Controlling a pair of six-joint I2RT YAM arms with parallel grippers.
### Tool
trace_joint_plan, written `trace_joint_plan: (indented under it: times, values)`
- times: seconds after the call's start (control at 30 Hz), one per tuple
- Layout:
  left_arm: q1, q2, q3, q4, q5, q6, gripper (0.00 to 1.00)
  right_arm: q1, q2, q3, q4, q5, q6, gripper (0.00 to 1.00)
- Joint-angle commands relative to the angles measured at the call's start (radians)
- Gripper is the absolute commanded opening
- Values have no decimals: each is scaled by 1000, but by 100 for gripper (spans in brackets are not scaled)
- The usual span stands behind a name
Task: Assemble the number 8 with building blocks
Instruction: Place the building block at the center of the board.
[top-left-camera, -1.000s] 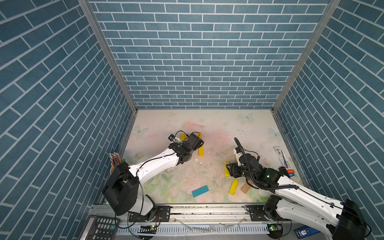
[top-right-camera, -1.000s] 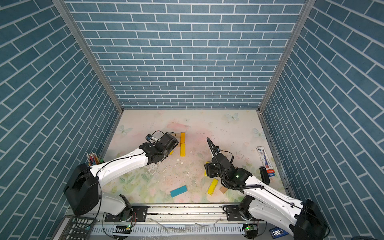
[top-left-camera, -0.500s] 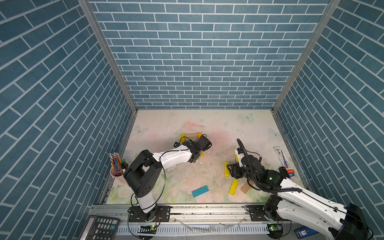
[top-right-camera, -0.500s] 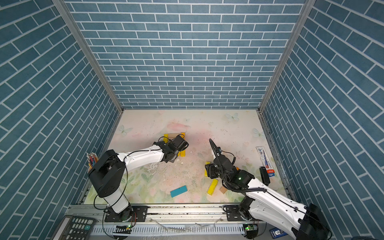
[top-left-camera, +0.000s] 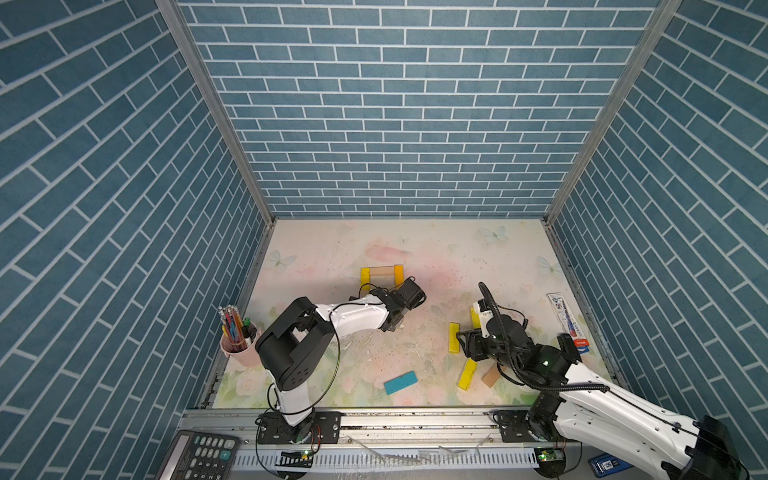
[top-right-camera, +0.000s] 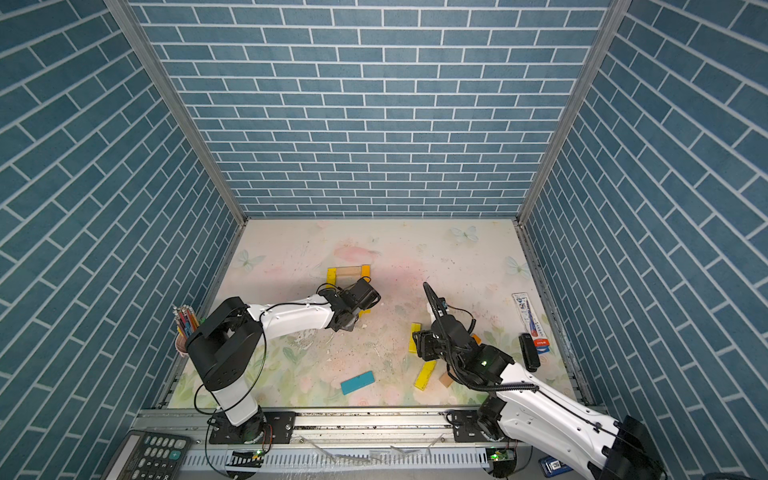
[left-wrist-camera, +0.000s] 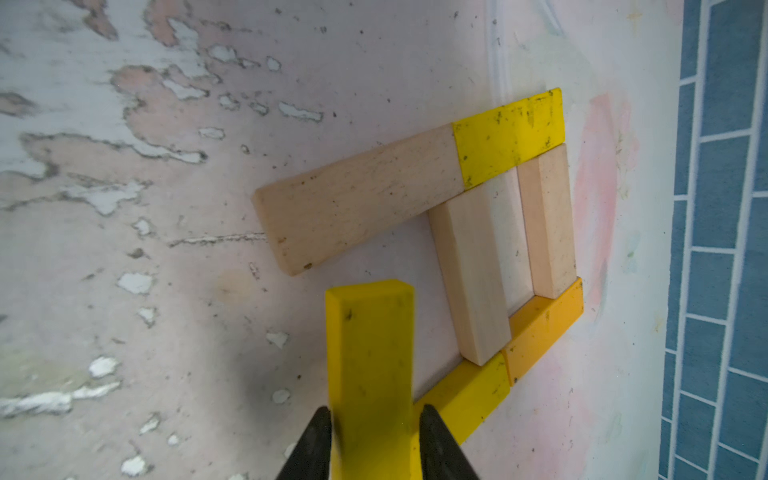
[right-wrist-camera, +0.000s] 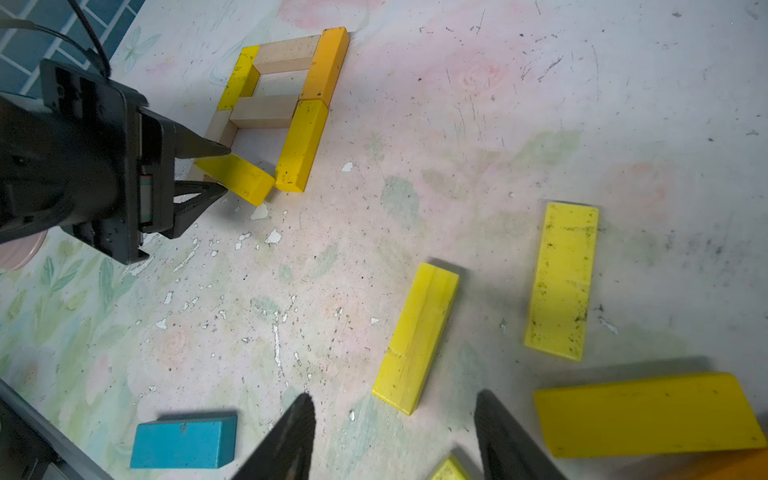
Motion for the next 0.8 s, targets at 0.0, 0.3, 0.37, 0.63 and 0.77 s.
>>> trace_joint_plan:
  times: [0.0, 0.3, 0.37, 0.63, 0.77]
  values:
    - [-5, -7, -45, 25, -27, -137, 38, 1, 7, -10, -3, 1, 31, 62]
    - [-11, 7, -58, 55, -33, -150, 40, 0, 30, -12, 7, -5, 31, 62]
    - [-13, -4, -45, 48, -50, -124, 42, -1, 31, -10, 9, -10, 28, 63]
    - [-22, -139, -61, 83, -106, 157, 73, 0, 66, 25, 17, -35, 8, 63]
    - [14, -265, -198, 223, -54, 427, 99, -1, 104, 66, 35, -38, 8, 62]
